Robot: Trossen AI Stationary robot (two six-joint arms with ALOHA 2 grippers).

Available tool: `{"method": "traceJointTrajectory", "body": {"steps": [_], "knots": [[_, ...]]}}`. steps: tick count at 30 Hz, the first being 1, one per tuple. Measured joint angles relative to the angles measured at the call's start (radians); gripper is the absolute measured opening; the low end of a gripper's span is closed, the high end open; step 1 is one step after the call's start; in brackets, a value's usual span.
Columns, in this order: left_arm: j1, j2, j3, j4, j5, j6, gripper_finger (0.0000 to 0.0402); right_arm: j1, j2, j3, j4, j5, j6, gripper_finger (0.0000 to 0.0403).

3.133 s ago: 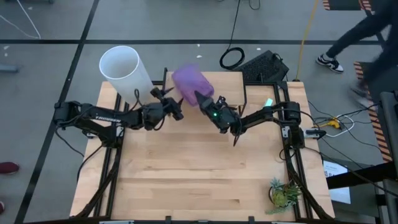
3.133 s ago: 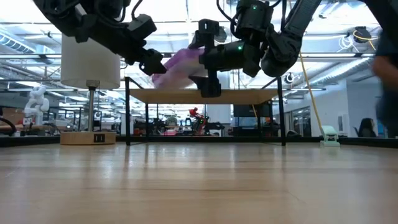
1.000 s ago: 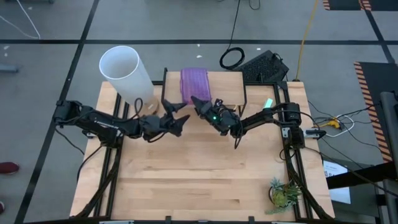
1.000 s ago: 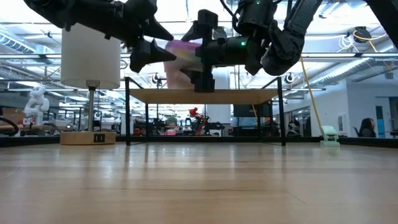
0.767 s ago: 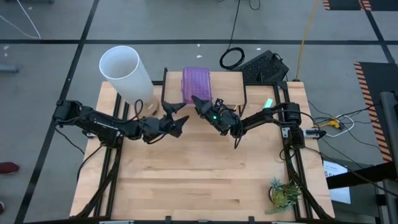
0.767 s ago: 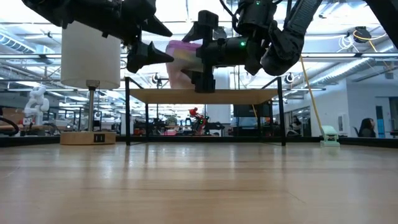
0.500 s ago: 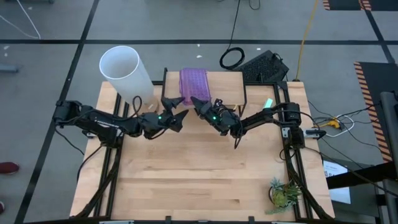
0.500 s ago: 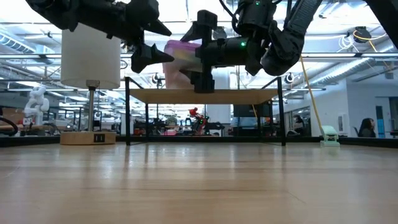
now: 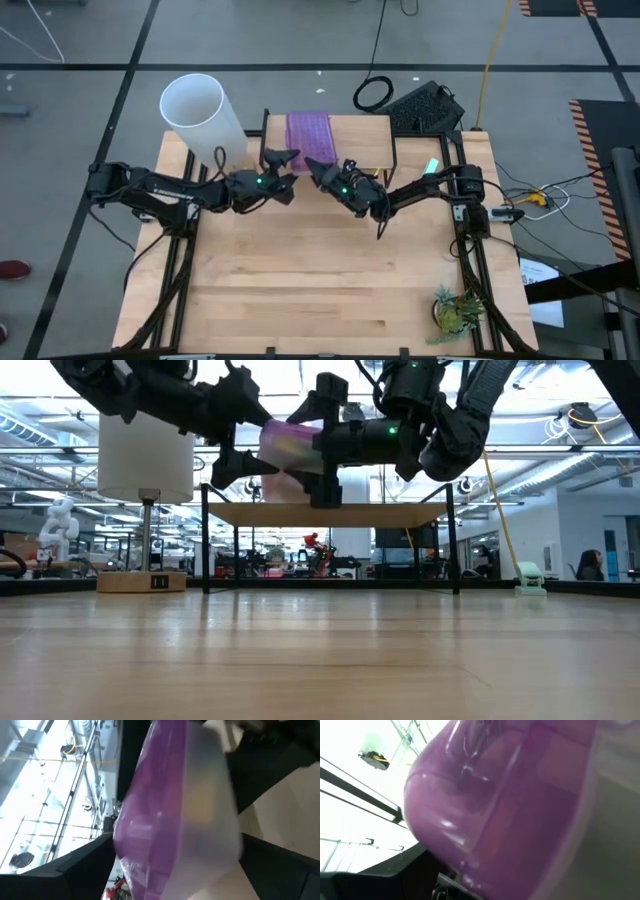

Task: Pack school essentials
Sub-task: Put the supply box on the shelf

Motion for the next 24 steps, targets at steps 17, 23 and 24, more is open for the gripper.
{"method": "traceJointTrajectory", "body": {"steps": [17,23,24], "knots": [[-0.006,0.0,0.0,-0.002,-0.002,-0.022,0.0287,-0.002,0.0,0.0,-0.01,0.003,-0.062,0.0345],[-0.006,0.0,0.0,0.0,-0.008,-0.023,0.0306,-0.003,-0.001,0.0,-0.016,-0.016,-0.091,0.0345],[-0.006,0.0,0.0,0.004,-0.013,-0.022,0.0315,-0.003,-0.001,0.0,-0.018,-0.017,-0.105,0.0345]]}}
